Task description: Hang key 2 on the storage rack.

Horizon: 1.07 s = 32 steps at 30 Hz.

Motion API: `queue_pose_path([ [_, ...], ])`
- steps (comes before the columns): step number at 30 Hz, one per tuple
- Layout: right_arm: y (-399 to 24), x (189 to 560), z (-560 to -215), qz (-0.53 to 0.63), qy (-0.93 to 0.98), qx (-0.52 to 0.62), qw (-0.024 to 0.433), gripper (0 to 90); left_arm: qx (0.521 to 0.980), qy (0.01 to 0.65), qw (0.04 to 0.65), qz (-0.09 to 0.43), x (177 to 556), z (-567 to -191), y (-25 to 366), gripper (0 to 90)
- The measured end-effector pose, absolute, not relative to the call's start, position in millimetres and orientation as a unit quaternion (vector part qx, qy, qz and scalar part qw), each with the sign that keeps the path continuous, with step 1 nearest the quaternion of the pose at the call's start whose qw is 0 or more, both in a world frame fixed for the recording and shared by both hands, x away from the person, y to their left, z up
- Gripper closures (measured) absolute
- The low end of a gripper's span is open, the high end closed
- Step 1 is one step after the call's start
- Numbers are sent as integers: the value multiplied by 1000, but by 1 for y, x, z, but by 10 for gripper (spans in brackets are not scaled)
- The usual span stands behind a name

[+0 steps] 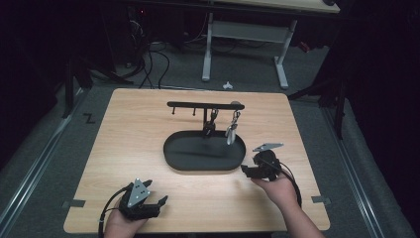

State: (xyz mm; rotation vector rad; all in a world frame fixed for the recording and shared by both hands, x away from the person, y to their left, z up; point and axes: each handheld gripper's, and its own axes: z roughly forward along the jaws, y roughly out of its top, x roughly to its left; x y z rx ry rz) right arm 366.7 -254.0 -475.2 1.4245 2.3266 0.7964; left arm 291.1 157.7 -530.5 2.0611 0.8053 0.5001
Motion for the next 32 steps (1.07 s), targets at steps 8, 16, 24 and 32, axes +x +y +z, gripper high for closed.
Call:
queue_pose_path([
  [8,-263,337,-497,302,801,487,171,399,826,317,419,201,291,-530,156,230],
  [16,-278,305,-511,322,796,473,199,374,820,327,423,204,291,-527,161,230],
  [24,-301,282,-517,352,771,483,218,380,816,338,420,207,292,-527,162,229],
  [32,-297,285,-523,354,773,483,210,380,818,333,420,207,292,-527,161,227],
])
